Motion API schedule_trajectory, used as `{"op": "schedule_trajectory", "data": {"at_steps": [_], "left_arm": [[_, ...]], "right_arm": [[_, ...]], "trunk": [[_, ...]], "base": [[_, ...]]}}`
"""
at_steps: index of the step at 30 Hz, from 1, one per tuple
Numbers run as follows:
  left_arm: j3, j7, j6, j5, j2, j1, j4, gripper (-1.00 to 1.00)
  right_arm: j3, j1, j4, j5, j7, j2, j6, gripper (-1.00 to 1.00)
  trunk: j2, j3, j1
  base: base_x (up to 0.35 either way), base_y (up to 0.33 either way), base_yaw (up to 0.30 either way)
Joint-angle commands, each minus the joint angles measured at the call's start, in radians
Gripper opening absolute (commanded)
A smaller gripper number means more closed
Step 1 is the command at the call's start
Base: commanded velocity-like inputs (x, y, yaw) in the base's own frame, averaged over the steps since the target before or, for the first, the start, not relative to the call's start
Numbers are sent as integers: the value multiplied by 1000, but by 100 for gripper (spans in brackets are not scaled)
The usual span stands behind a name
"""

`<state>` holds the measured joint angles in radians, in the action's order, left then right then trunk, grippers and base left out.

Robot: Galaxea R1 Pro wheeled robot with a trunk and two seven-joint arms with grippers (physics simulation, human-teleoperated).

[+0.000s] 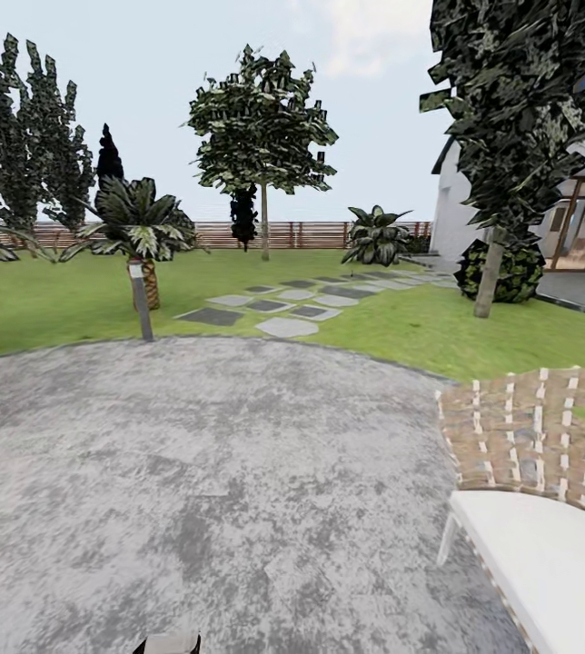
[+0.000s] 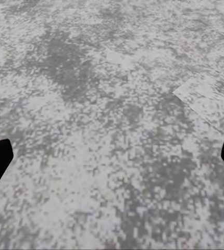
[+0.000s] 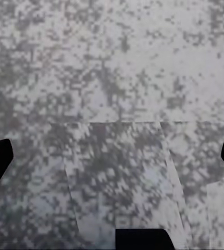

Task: In the garden, pick up the pesticide atomizer on the floor and spray pesticide onto both trees until each tree trunk is fully covered.

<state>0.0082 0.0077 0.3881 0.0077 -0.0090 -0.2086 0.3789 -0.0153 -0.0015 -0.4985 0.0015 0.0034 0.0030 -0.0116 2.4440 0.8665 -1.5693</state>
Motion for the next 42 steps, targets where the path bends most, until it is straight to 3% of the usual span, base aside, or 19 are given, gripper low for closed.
{"op": "schedule_trajectory", "data": {"at_steps": [1, 15, 27, 42], "left_arm": [[0, 0, 0, 0, 0, 0, 0, 100], [0, 0, 0, 0, 0, 0, 0, 100], [0, 0, 43, -3, 27, -4, 68, 100], [1, 0, 48, -3, 29, -5, 123, 100]], "right_arm": [[0, 0, 0, 0, 0, 0, 0, 100], [1, 0, 1, 0, 1, -4, -1, 100], [-5, 0, -66, 3, -8, -5, -6, 100], [-6, 0, -122, 3, -8, -6, -7, 100]], "trunk": [[0, 0, 0], [0, 0, 0], [0, 0, 0], [0, 0, 0]], "base": [[337, 0, 0], [337, 64, 0], [0, 0, 0], [0, 0, 0]]}}
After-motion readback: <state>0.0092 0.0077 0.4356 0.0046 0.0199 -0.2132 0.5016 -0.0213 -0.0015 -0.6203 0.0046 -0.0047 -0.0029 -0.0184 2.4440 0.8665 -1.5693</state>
